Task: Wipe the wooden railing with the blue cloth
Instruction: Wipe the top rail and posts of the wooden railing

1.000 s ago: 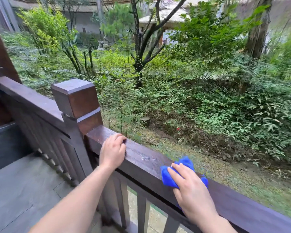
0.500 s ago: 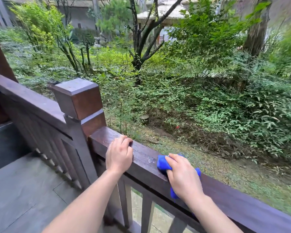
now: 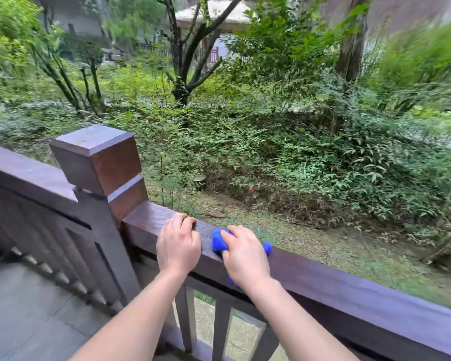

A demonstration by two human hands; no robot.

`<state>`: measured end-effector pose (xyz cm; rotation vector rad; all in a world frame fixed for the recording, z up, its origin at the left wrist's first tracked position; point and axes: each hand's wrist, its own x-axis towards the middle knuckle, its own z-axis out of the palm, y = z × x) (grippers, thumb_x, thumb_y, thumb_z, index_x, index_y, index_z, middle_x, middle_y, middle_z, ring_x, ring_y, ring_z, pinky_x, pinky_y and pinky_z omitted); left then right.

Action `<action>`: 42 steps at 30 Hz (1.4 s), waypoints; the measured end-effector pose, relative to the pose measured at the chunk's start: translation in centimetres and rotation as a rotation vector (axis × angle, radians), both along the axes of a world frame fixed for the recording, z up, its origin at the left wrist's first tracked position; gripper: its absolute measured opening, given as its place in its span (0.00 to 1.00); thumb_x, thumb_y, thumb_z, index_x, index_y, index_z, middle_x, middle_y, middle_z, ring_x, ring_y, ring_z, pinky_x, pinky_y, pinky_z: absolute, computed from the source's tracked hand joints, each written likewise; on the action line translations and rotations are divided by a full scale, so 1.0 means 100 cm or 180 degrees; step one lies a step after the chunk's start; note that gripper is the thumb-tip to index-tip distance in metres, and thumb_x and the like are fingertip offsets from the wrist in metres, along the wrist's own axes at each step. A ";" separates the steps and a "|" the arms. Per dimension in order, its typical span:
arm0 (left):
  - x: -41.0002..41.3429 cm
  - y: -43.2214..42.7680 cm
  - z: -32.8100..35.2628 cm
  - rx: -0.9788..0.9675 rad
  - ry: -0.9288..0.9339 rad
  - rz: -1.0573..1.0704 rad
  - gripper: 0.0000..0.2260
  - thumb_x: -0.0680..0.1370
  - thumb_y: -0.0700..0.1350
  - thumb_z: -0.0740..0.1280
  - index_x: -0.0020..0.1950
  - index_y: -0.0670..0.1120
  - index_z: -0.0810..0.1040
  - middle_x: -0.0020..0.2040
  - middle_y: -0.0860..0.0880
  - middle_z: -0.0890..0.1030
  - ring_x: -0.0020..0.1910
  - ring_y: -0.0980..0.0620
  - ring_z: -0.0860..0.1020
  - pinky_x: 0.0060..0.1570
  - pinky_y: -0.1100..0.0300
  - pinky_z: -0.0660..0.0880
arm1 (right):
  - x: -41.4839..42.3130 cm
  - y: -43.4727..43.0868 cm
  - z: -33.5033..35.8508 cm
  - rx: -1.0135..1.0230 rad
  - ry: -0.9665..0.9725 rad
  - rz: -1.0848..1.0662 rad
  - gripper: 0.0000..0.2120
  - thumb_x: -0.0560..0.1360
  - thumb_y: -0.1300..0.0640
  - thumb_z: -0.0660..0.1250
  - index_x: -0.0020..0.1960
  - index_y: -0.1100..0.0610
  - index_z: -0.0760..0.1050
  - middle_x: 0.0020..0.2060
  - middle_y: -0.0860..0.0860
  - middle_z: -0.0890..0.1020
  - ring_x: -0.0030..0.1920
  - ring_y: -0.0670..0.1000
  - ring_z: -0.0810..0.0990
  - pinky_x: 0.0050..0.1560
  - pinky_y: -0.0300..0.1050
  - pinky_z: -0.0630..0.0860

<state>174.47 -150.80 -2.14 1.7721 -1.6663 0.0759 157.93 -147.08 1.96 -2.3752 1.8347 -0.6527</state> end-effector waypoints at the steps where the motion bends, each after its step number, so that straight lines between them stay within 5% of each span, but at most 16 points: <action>1: 0.001 -0.001 -0.001 0.0001 -0.0026 -0.0013 0.18 0.72 0.48 0.54 0.51 0.46 0.80 0.52 0.47 0.80 0.51 0.42 0.77 0.53 0.48 0.73 | 0.004 0.005 -0.003 -0.0035 0.0091 0.0230 0.20 0.71 0.58 0.61 0.64 0.54 0.74 0.66 0.53 0.74 0.68 0.56 0.68 0.69 0.48 0.64; 5: 0.004 -0.003 -0.004 0.0019 -0.0135 -0.0035 0.16 0.71 0.47 0.57 0.52 0.47 0.80 0.54 0.48 0.79 0.52 0.43 0.77 0.54 0.48 0.72 | -0.028 0.029 -0.004 -0.0327 -0.0041 0.0629 0.20 0.65 0.59 0.64 0.57 0.53 0.78 0.54 0.51 0.81 0.56 0.57 0.76 0.57 0.52 0.74; 9: 0.006 -0.004 -0.007 0.0000 -0.0117 0.0016 0.16 0.72 0.48 0.56 0.53 0.48 0.80 0.54 0.50 0.79 0.53 0.45 0.76 0.55 0.50 0.71 | -0.046 0.010 0.022 0.0005 -0.2254 0.0037 0.21 0.69 0.62 0.61 0.59 0.49 0.78 0.54 0.47 0.82 0.56 0.48 0.79 0.60 0.46 0.73; 11: 0.006 -0.004 -0.006 -0.0006 -0.0121 0.0046 0.15 0.73 0.49 0.56 0.52 0.49 0.79 0.54 0.51 0.79 0.53 0.46 0.76 0.55 0.50 0.71 | -0.058 0.001 0.031 0.0098 -0.2761 0.0127 0.21 0.71 0.67 0.60 0.58 0.49 0.78 0.55 0.46 0.82 0.57 0.46 0.78 0.63 0.46 0.71; 15: 0.006 -0.004 -0.006 0.0001 -0.0118 0.0058 0.15 0.75 0.49 0.55 0.53 0.50 0.79 0.54 0.53 0.78 0.53 0.48 0.75 0.55 0.52 0.70 | -0.086 0.003 0.009 0.0148 -0.0990 0.0019 0.16 0.73 0.58 0.65 0.59 0.47 0.78 0.61 0.45 0.76 0.61 0.48 0.74 0.63 0.43 0.69; 19: 0.004 -0.003 -0.007 -0.0040 -0.0088 0.0147 0.14 0.75 0.50 0.55 0.51 0.51 0.79 0.53 0.53 0.78 0.51 0.49 0.75 0.53 0.53 0.69 | -0.054 0.020 -0.019 -0.0393 -0.0288 0.0987 0.16 0.71 0.50 0.67 0.59 0.47 0.76 0.64 0.49 0.75 0.62 0.54 0.73 0.66 0.46 0.69; 27: 0.007 0.005 0.014 0.0259 -0.0080 -0.0138 0.20 0.78 0.56 0.51 0.53 0.49 0.80 0.53 0.53 0.78 0.54 0.49 0.75 0.59 0.52 0.72 | -0.014 -0.023 -0.005 -0.0338 -0.0030 0.0542 0.13 0.74 0.46 0.64 0.56 0.48 0.78 0.62 0.50 0.76 0.58 0.56 0.74 0.59 0.49 0.74; 31: 0.017 0.005 0.010 0.0220 -0.0166 -0.0404 0.21 0.79 0.55 0.51 0.55 0.48 0.81 0.56 0.51 0.79 0.55 0.48 0.76 0.59 0.53 0.70 | 0.008 -0.016 -0.019 -0.0605 0.0114 0.1039 0.14 0.75 0.44 0.61 0.54 0.49 0.78 0.59 0.50 0.79 0.56 0.56 0.76 0.60 0.49 0.74; 36: 0.032 0.002 0.015 0.0284 -0.0079 -0.0744 0.18 0.81 0.51 0.54 0.57 0.48 0.82 0.60 0.52 0.79 0.60 0.50 0.75 0.61 0.57 0.66 | 0.030 -0.051 -0.003 -0.0294 0.0131 0.0338 0.14 0.76 0.47 0.60 0.57 0.49 0.78 0.62 0.50 0.76 0.58 0.56 0.73 0.60 0.48 0.71; 40: 0.048 0.006 0.020 0.0412 0.0447 -0.1142 0.17 0.80 0.50 0.57 0.62 0.47 0.81 0.65 0.51 0.80 0.67 0.52 0.74 0.67 0.56 0.68 | 0.050 -0.033 -0.019 -0.0530 0.0358 0.0838 0.14 0.73 0.47 0.61 0.56 0.49 0.77 0.59 0.49 0.78 0.57 0.56 0.75 0.62 0.48 0.71; 42: 0.065 0.009 0.031 0.0173 0.0226 -0.1223 0.16 0.78 0.47 0.61 0.62 0.45 0.81 0.66 0.49 0.80 0.70 0.50 0.74 0.69 0.53 0.70 | 0.041 -0.038 -0.019 -0.0565 0.0399 0.0853 0.15 0.72 0.49 0.62 0.57 0.50 0.77 0.60 0.49 0.78 0.58 0.55 0.75 0.62 0.47 0.72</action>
